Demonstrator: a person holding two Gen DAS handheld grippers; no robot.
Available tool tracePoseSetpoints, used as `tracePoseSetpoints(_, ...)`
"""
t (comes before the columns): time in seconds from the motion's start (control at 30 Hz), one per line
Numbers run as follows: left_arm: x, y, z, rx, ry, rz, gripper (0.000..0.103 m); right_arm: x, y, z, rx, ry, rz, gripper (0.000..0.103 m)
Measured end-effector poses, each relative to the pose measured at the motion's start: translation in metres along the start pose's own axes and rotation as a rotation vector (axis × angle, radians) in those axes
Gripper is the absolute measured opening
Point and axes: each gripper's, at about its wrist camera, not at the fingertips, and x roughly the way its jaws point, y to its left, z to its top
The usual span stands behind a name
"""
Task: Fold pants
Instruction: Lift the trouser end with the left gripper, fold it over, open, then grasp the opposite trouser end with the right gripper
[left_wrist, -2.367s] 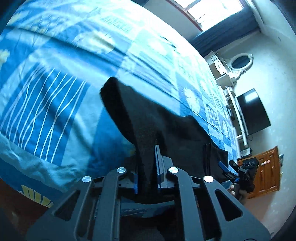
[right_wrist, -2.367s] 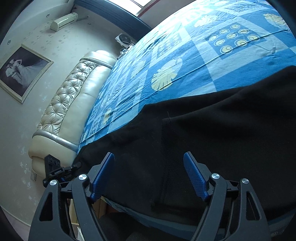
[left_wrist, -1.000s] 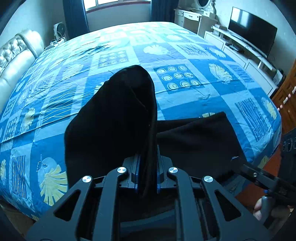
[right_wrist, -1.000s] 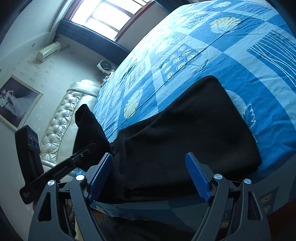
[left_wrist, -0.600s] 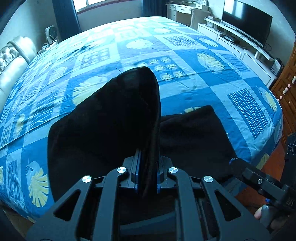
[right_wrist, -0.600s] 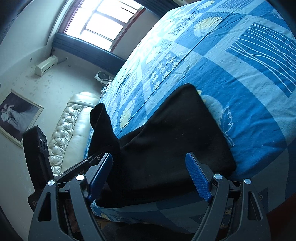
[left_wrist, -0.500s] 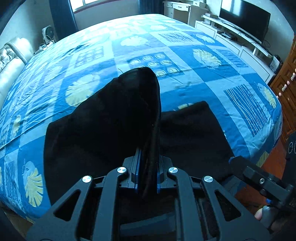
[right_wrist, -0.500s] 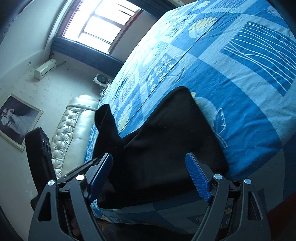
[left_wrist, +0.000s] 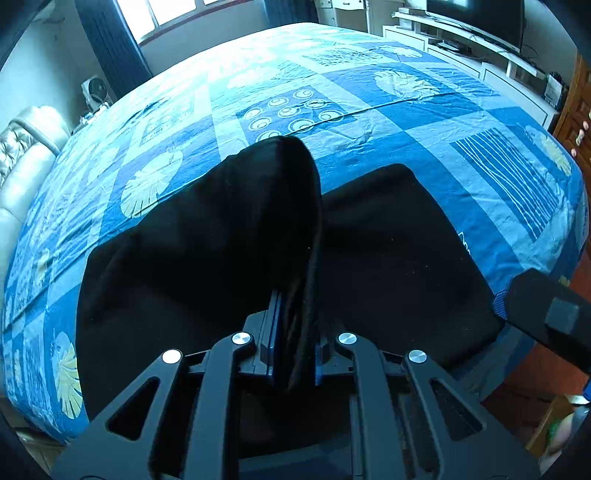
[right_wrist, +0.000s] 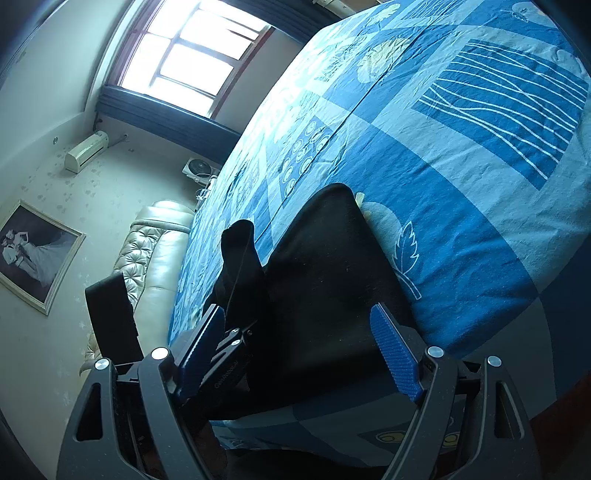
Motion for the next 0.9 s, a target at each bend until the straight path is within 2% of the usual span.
tracePoseSetpoints(0.13, -0.009, -0.003, -0.001, 0.014, -0.045, -0.022, 0.019, -0.004, -0.003, 0.002, 0.004, -0.01, -0.015, 0.08)
tracePoseSetpoints(0.23, -0.023, -0.004, -0.004, 0.016, -0.082, -0.067, 0.046, -0.009, -0.004, 0.004, 0.002, -0.018, -0.029, 0.08)
tracePoseSetpoints(0.27, -0.03, -0.002, -0.005, 0.007, -0.101, -0.089, 0.059, -0.01, -0.004, 0.004, 0.002, -0.02, -0.031, 0.08)
tracePoseSetpoints(0.4, -0.057, 0.014, -0.011, -0.042, -0.163, -0.174, 0.079, -0.013, -0.001, 0.003, -0.004, -0.019, -0.046, 0.08)
tracePoseSetpoints(0.53, -0.074, 0.04, -0.02, -0.096, -0.186, -0.218, 0.084, -0.012, 0.009, 0.002, -0.026, -0.009, -0.045, 0.08)
tracePoseSetpoints(0.67, -0.083, 0.09, -0.042, -0.207, -0.193, -0.231, 0.086, -0.007, 0.025, 0.004, -0.059, 0.006, -0.034, 0.08)
tracePoseSetpoints(0.77, -0.081, 0.133, -0.064, -0.299, -0.182, -0.211, 0.087, 0.002, 0.033, 0.005, -0.081, 0.04, -0.022, 0.08)
tracePoseSetpoints(0.9, -0.072, 0.191, -0.097, -0.445, -0.153, -0.185, 0.087, 0.033, 0.042, 0.009, -0.12, 0.126, -0.028, 0.08)
